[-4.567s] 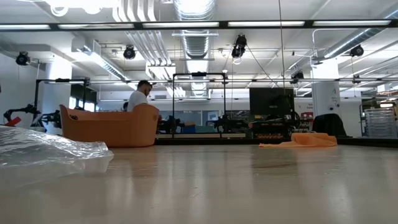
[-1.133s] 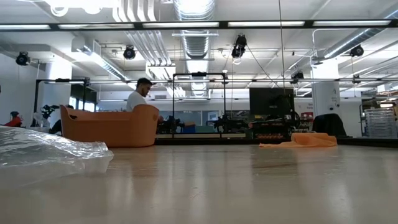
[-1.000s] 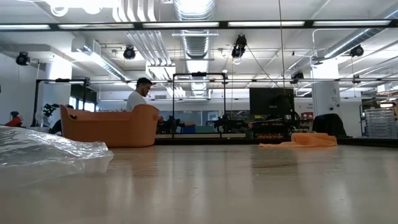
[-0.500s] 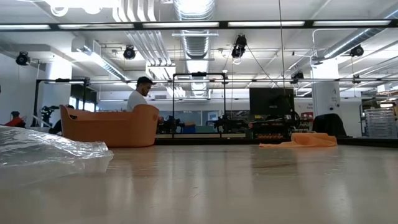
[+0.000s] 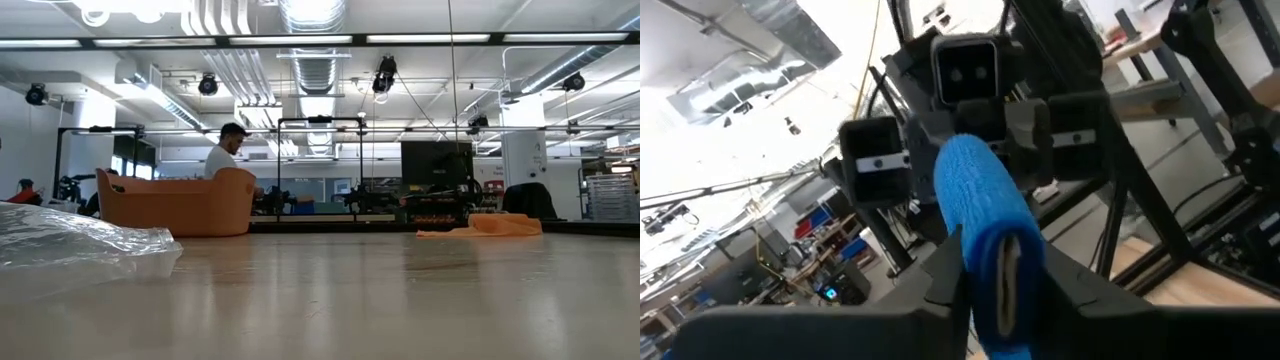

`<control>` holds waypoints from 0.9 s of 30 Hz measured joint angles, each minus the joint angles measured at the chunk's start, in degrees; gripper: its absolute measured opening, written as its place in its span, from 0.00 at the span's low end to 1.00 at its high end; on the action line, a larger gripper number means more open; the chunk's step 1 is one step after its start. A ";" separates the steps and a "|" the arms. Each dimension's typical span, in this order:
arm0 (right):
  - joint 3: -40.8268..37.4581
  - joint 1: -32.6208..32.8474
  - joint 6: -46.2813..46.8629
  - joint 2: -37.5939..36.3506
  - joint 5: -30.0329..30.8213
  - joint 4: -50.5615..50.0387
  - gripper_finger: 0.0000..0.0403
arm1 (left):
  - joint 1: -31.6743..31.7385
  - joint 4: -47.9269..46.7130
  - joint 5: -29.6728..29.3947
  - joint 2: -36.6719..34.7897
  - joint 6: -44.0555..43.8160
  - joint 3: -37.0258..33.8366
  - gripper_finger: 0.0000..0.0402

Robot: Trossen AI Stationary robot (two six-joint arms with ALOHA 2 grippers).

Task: Roll bandage
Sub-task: Roll the blue bandage

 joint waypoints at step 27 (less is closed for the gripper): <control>0.87 0.23 3.29 -0.22 -4.82 -0.03 0.01 | 0.59 3.42 -1.49 3.07 -5.34 -0.24 0.55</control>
